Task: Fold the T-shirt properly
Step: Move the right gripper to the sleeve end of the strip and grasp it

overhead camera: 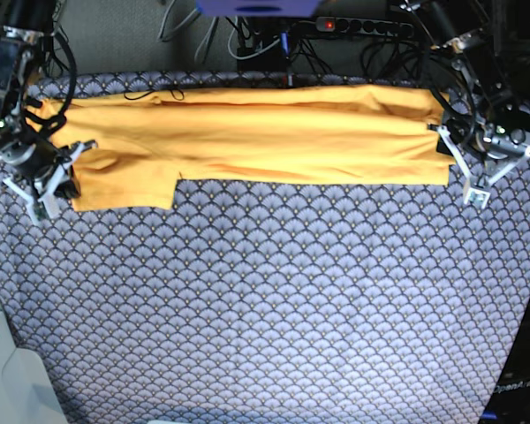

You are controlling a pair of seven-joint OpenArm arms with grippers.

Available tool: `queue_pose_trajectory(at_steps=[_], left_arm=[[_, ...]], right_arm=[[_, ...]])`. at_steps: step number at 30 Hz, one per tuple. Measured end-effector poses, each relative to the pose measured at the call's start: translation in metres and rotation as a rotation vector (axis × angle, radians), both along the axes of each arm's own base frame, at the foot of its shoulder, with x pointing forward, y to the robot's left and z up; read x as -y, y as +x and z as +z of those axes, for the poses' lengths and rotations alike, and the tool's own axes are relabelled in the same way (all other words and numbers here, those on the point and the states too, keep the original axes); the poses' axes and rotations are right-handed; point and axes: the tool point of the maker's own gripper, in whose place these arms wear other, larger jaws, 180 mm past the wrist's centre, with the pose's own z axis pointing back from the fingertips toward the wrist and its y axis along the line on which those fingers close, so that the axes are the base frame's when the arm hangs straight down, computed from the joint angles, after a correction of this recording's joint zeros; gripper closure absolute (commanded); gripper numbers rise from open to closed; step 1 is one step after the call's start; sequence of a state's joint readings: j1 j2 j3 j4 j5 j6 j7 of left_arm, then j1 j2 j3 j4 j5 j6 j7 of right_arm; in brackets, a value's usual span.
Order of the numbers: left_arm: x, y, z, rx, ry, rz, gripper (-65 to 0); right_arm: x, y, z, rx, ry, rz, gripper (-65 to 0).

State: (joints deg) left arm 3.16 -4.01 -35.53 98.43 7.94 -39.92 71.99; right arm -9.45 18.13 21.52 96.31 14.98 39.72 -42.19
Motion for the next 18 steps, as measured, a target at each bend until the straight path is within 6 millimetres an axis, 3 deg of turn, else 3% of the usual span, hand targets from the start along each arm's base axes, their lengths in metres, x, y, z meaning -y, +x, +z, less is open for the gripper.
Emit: queue_pose_trajectory(at_steps=[6, 9, 13, 18], left_arm=[[0.000, 0.000, 0.000, -0.003, 0.001, -0.001, -41.1], [0.001, -0.001, -0.001, -0.004, 0.001, -0.002, -41.1], [-0.001, -0.002, -0.001, -0.007, 0.004, -0.001, -41.2], [-0.001, -0.001, 0.000, -0.005, 0.006, -0.003, -41.2]], right_arm=[[-0.018, -0.017, 0.025, 0.059, -0.031, 0.066, 0.0], [-0.029, -0.033, 0.029, 0.081, 0.074, 0.072, 0.0], [-0.012, -0.054, 0.028, 0.063, 0.069, 0.045, 0.0], [-0.013, -0.071, 0.027, 0.089, 0.114, 0.030, 0.0]])
